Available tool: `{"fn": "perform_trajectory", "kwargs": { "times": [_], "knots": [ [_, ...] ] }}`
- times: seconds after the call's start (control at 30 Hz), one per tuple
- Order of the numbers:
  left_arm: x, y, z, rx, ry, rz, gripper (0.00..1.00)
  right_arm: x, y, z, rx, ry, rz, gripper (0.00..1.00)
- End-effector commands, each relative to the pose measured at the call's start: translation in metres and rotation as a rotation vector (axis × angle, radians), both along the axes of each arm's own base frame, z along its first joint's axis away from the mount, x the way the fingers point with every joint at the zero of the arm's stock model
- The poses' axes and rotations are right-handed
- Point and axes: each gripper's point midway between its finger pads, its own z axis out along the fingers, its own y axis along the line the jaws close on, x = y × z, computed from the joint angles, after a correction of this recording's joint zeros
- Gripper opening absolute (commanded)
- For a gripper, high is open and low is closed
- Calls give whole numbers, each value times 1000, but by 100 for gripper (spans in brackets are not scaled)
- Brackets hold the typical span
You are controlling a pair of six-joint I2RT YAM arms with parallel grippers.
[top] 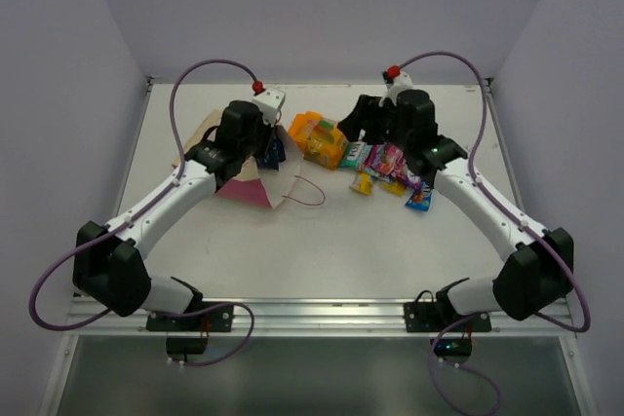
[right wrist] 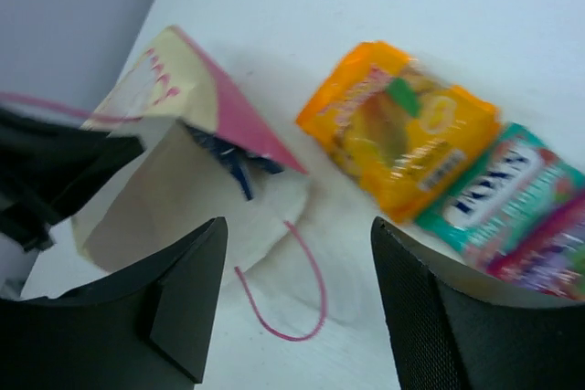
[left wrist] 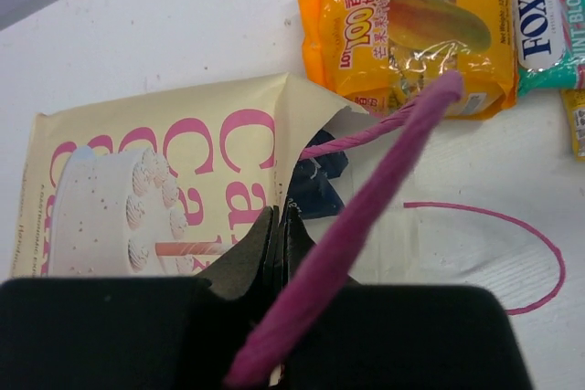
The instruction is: Take the snacks out of the paper bag
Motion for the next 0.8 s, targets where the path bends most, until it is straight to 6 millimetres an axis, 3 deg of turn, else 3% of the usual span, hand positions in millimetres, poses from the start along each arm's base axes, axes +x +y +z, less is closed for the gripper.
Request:
{"fn": "perform_trajectory", "kwargs": {
  "times": [0.0, 0.03, 0.07, 0.2, 0.3, 0.43, 0.6, 0.63, 0.77],
  "knots": [
    [2, -8, 44, -65, -54, -34, 0, -9, 76, 15, -56, -224, 283, 67],
    [1, -9, 45, -92, -45, -17, 0, -20, 102, 11, -54, -236, 361, 65],
    [1, -8, 46, -91, -42, -13, 0, -16, 121, -2, -62, -225, 405, 64],
    [-1, -8, 54, -97, -40, -9, 0, -22, 180, -23, -64, -245, 540, 63],
    [-5, -10, 58, -111, -41, -24, 0, -9, 196, -42, -76, -236, 527, 67],
    [-10, -11, 59, -119, -37, -41, 0, 12, 198, -60, -107, -236, 465, 70],
    [-16, -14, 61, -136, -32, -67, 0, 21, 207, -78, -131, -222, 477, 70],
    [-17, -15, 62, -144, -30, -73, 0, 21, 210, -89, -133, -202, 495, 68],
    [-18, -17, 67, -159, -41, -78, 0, 18, 222, -97, -117, -187, 552, 54]
  ]
}}
